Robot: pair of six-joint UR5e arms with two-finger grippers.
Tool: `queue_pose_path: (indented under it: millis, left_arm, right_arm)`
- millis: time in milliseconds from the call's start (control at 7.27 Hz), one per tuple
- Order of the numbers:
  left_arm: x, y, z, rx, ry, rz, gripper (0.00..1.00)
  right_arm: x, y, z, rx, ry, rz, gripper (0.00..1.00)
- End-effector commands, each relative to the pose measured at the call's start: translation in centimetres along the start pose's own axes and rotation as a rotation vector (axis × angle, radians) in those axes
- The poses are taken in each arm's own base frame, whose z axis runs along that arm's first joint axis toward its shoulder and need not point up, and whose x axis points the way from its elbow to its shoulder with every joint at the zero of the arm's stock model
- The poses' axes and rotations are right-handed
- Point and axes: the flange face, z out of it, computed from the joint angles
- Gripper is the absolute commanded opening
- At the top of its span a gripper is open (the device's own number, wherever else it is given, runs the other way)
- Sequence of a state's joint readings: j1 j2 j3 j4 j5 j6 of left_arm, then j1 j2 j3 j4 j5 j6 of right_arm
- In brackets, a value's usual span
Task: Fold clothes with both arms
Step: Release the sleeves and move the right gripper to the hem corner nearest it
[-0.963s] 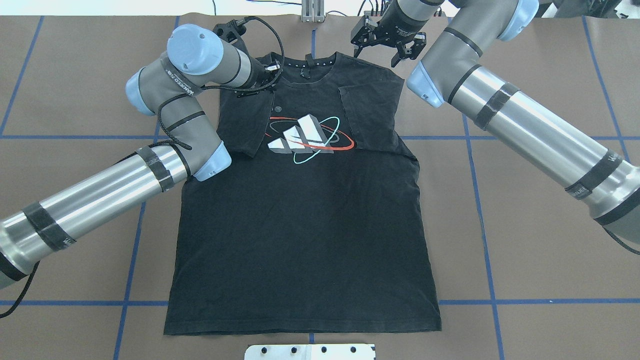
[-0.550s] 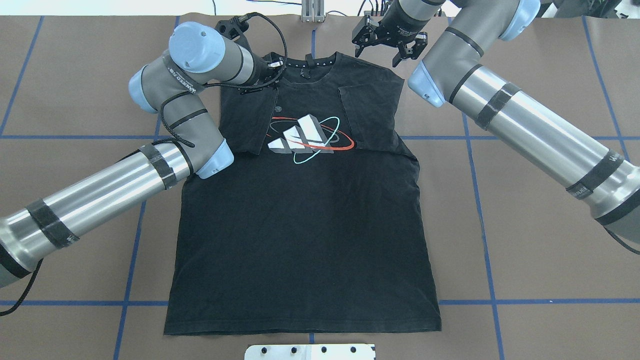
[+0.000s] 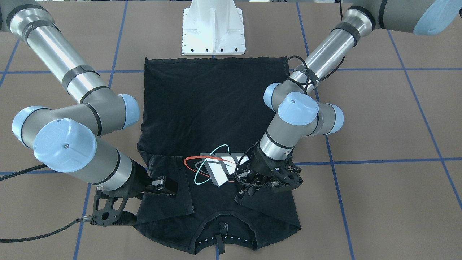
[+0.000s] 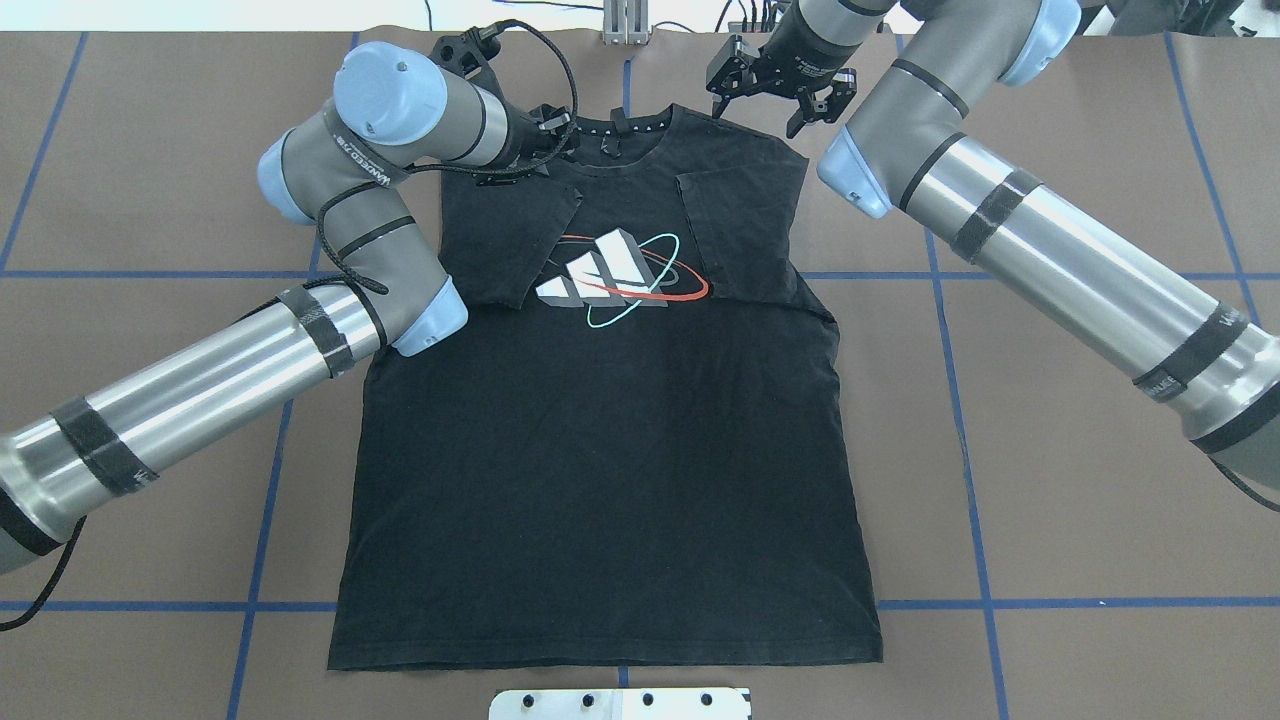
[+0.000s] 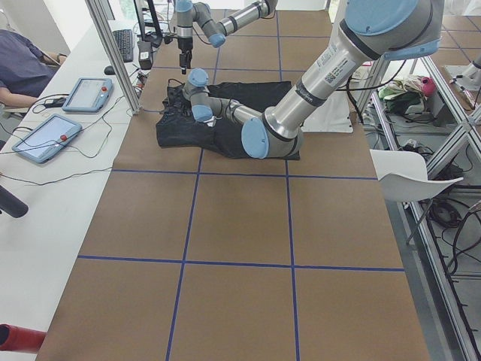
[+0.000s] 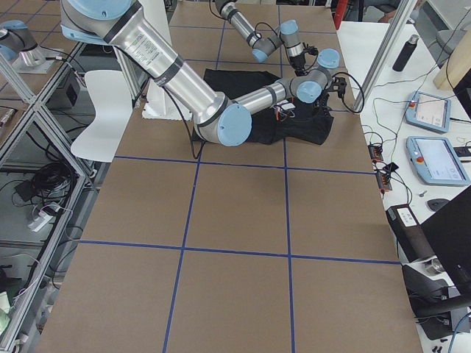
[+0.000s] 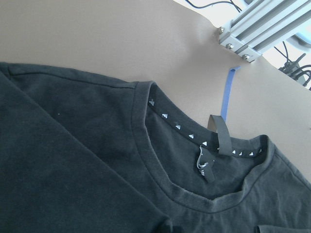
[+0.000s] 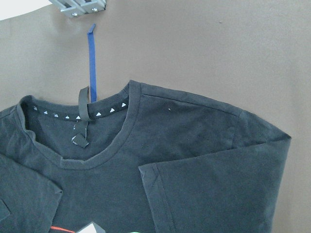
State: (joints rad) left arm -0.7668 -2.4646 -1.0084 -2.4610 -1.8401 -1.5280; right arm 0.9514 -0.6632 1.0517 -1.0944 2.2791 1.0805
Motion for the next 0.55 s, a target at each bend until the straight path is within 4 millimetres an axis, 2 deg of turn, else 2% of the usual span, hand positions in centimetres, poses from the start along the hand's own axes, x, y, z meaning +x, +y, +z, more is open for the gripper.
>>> queue_pose_path:
  millis: [0, 138, 275, 413]
  left_arm:
    - [0.4, 0.6, -2.4, -0.063, 0.036, 0.015, 1.00]
    - [-2.0, -0.1, -4.5, -0.104, 0.044, 0.012, 1.00]
    - [-5.3, 0.4, -7.2, -0.129, 0.054, 0.012, 1.00]
    - [-8.1, 0.7, -10.2, -0.147, 0.039, 0.017, 1.00]
  right_arm:
    - [-0.6, 0.7, -1.1, -0.019, -0.032, 0.004, 1.00]
    - [1.9, 2.8, -1.8, -0.017, -0.041, -0.002, 1.00]
    - [5.1, 6.0, -3.1, -0.018, -0.046, 0.014, 1.00]
    - [6.4, 8.5, -4.9, -0.029, -0.031, 0.039, 1.00]
